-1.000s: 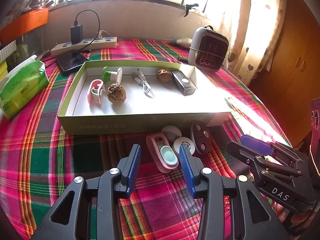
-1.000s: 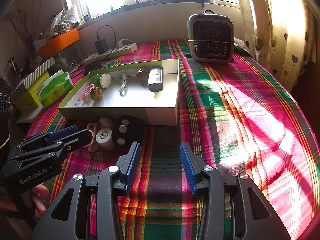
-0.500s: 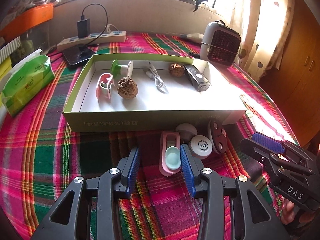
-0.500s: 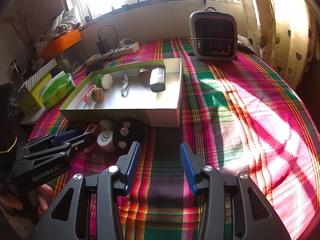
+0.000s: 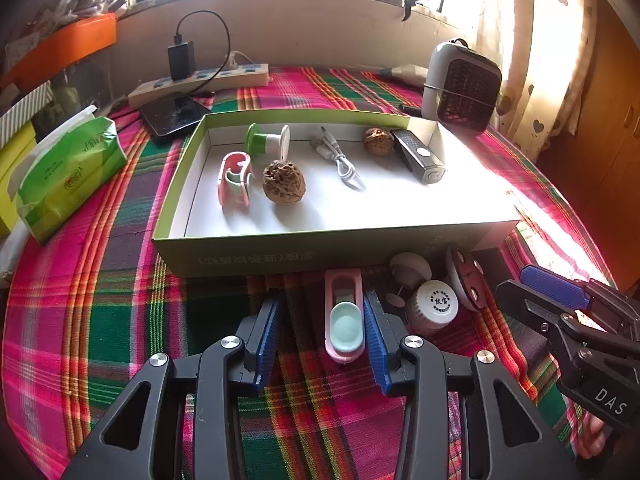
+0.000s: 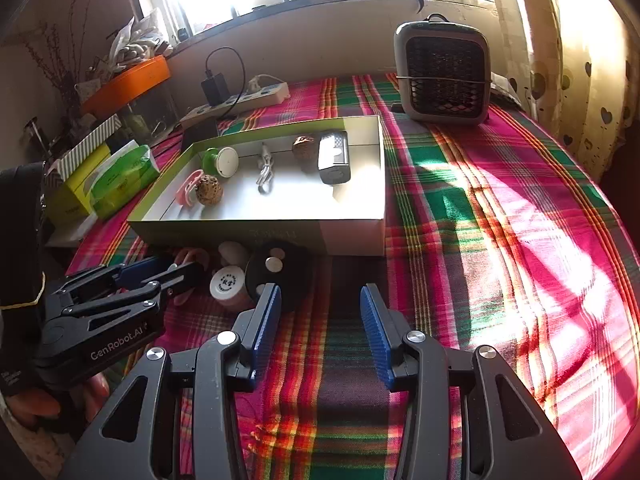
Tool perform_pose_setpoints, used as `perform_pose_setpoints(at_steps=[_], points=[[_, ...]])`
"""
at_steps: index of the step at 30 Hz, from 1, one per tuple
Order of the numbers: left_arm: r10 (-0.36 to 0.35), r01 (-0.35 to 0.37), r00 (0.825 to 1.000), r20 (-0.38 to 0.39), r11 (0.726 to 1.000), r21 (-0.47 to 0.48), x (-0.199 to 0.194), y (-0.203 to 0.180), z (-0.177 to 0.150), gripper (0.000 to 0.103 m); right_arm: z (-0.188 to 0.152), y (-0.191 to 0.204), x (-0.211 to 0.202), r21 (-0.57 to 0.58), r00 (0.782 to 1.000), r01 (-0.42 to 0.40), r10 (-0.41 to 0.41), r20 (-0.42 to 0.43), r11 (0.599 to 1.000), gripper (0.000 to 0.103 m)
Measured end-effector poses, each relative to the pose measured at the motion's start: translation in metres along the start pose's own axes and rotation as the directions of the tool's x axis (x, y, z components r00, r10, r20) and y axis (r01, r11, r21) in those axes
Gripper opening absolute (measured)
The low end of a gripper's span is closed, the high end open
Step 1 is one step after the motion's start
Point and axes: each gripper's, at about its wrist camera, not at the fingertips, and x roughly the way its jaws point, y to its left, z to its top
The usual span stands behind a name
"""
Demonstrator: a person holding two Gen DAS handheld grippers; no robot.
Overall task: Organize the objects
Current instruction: 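Move the left tool toward the pink case while the right tool approaches the black round object, then close the left tool on the pink case while the right tool straddles the black round object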
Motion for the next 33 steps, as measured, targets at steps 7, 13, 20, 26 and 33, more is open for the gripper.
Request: perform_pose_setpoints(at_steps=[7, 13, 20, 26, 33], points=[[-0.023, 0.023, 1.000, 0.011, 1.000, -0.020, -0.001, 0.009, -0.001, 0.038, 0.010, 0.012, 0.010, -0.001, 1.000, -0.007, 0.007, -0.009, 1.000, 0.043], [-0.057, 0.057, 0.998, 0.017, 0.997, -0.042, -0.001, 0.014, -0.001, 0.038, 0.015, 0.018, 0.020, 0.001, 1.000, 0.013, -0.013, -0.023, 1.000, 0.043], [-0.091, 0.092, 0.996, 0.022, 0.994, -0.066, -0.001, 0.019, -0.001, 0.038, 0.016, 0.022, 0.027, 0.011, 0.998, 0.034, -0.033, -0.049, 0.999, 0.050], [-0.108, 0.110, 0.994, 0.025, 0.991, -0.078, -0.001, 0.022, 0.000, 0.038, 0.016, 0.024, 0.032, 0.006, 0.995, 0.076, -0.075, -0.062, 0.997, 0.050], [-0.108, 0.110, 0.994, 0.025, 0.991, -0.077, -0.001, 0.022, 0.000, 0.038, 0.013, 0.023, 0.034, -0.004, 0.989, 0.131, -0.130, -0.075, 0.991, 0.050]])
